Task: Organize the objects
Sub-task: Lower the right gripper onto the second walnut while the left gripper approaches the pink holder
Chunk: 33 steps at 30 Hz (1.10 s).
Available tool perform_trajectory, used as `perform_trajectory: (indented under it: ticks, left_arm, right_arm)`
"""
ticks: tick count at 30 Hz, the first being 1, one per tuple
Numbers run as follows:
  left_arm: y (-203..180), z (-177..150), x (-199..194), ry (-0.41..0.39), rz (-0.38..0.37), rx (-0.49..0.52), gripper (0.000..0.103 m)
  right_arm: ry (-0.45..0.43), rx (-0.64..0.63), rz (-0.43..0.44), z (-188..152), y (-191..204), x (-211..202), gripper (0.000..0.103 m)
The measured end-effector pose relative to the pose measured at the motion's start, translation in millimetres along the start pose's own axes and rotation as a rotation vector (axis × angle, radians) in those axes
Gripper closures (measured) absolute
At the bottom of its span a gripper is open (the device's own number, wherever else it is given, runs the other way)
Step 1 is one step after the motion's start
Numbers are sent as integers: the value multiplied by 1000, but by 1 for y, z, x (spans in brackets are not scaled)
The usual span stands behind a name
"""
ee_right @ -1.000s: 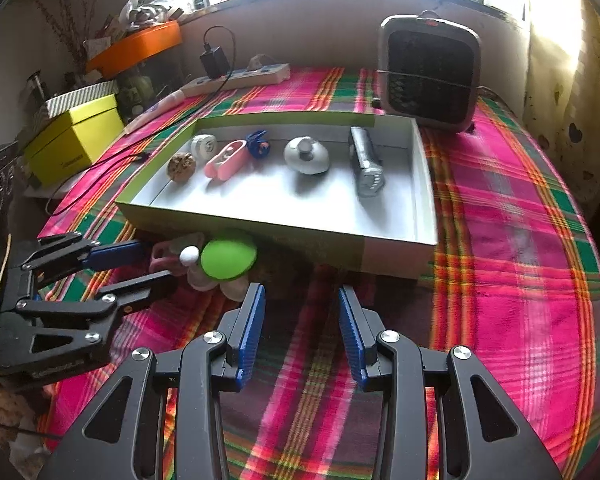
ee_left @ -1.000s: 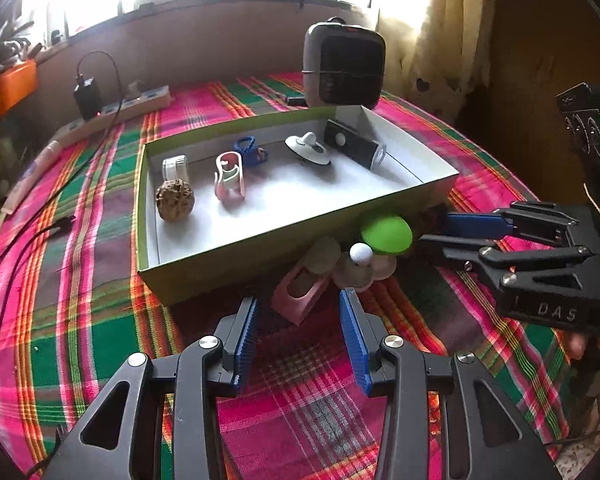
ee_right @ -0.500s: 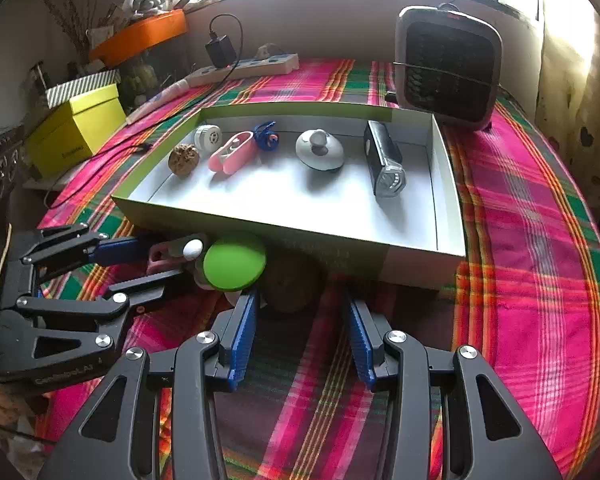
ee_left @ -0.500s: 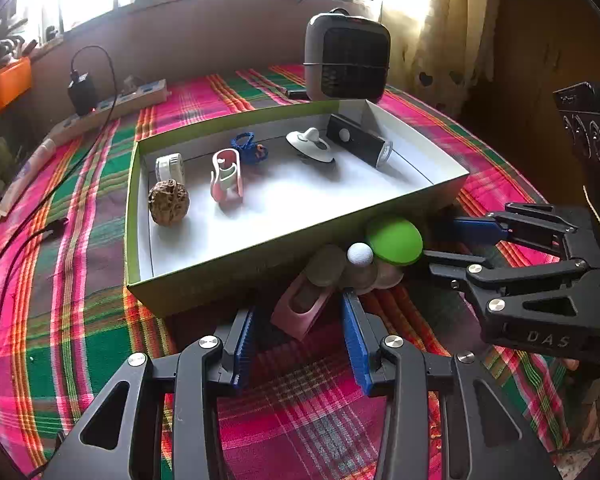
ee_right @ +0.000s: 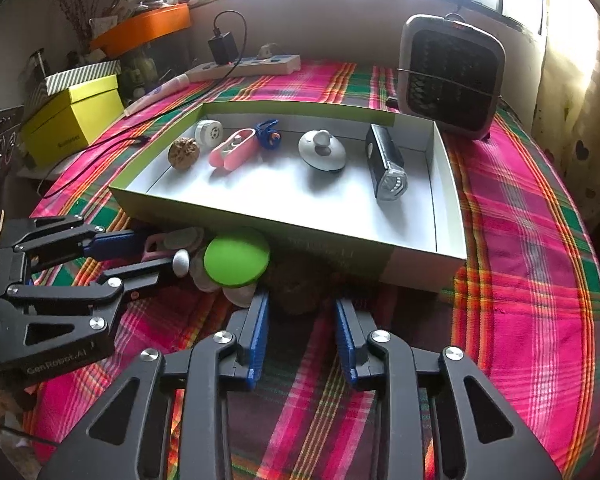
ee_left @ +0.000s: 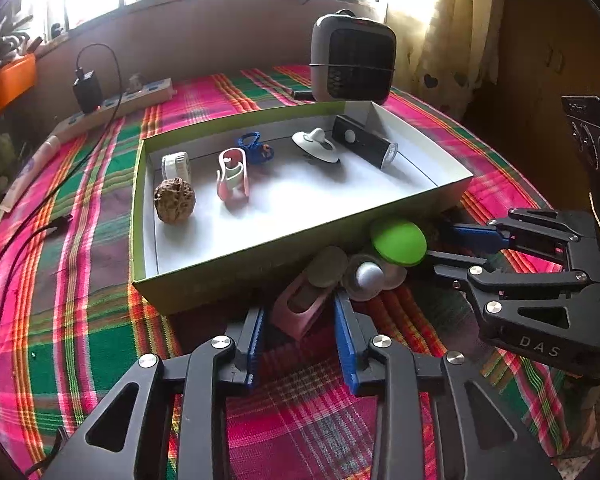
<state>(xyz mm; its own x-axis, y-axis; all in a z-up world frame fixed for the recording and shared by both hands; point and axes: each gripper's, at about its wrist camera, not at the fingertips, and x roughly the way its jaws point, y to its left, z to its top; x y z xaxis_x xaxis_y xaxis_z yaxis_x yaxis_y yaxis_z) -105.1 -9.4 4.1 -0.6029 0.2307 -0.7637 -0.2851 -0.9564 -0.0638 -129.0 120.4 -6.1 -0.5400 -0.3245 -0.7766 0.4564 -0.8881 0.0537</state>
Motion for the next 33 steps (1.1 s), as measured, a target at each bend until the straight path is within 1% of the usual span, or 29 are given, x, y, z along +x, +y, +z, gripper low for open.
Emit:
perform_trajectory:
  ticks: [9, 20, 23, 27, 31, 33]
  left_arm:
    - [0, -3, -2, -2, -1, -16, 79]
    - [1, -13, -10, -6, 1, -35, 85]
    - [2, -14, -12, -8, 6, -43, 85]
    - [4, -14, -14, -9, -5, -54, 85]
    - [6, -12, -11, 0, 1, -56, 79]
    - [6, -11, -11, 1, 1, -56, 77]
  right_arm:
    - [1, 22, 2, -5, -4, -5, 72]
    - [13, 46, -24, -24, -17, -24, 72]
    - [13, 58, -24, -28, -21, -27, 72]
    - [14, 60, -26, -31, -24, -30, 72]
    - [8, 74, -17, -32, -27, -30, 72]
    - [5, 71, -11, -32, -27, -30, 69]
